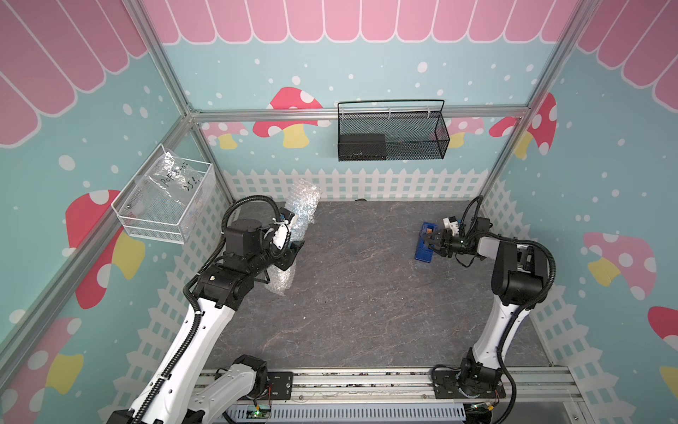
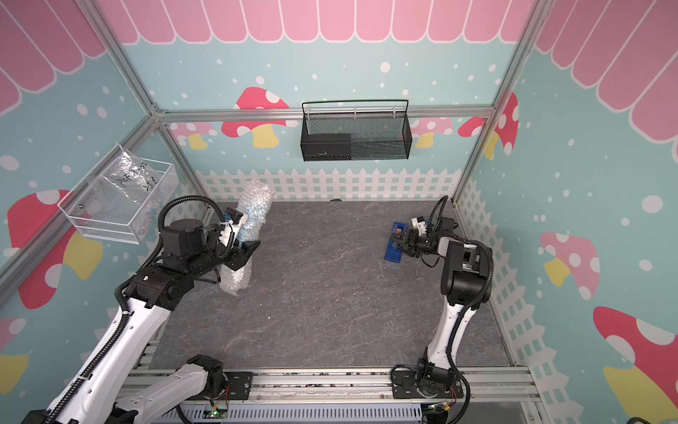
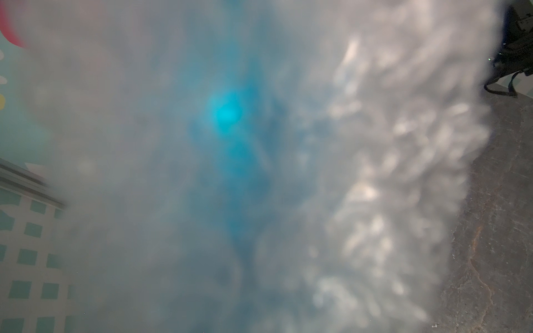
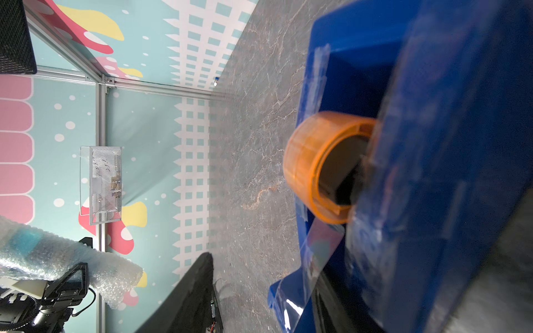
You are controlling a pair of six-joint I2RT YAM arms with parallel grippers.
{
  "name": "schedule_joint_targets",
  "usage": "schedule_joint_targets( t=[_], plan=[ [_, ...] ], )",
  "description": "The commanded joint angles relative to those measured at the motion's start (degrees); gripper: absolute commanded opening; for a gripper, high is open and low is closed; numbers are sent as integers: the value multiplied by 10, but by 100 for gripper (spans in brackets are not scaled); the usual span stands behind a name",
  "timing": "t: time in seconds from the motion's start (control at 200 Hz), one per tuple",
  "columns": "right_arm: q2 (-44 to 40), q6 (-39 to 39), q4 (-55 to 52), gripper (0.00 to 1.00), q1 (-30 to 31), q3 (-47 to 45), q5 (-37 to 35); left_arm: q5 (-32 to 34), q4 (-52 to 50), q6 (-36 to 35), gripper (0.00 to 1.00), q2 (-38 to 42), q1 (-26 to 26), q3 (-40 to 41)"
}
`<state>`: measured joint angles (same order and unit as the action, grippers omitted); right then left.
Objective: Wrap wine bottles in bubble wrap
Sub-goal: Tear off the tape using the Tape Cutter.
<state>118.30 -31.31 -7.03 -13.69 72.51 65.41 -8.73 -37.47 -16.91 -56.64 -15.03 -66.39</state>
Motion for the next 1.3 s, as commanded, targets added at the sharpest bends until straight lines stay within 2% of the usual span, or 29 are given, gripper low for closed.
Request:
schedule_joint_targets(
  t=[0.0,0.275,1.171,1.296],
  plan=[
    [12,-14,11,56,2,-22,-68,4,62,-2,0,18,4,-13],
    [1,-11,18,46,3,-39,-59,3,65,-3,0,18,4,-11],
    [-8,-19,29,35,6,-20,-56,4,75,0,0,27,4,7],
    [-6,-23,30,29,7,-11,-54,0,78,1,0,26,4,7]
  ],
)
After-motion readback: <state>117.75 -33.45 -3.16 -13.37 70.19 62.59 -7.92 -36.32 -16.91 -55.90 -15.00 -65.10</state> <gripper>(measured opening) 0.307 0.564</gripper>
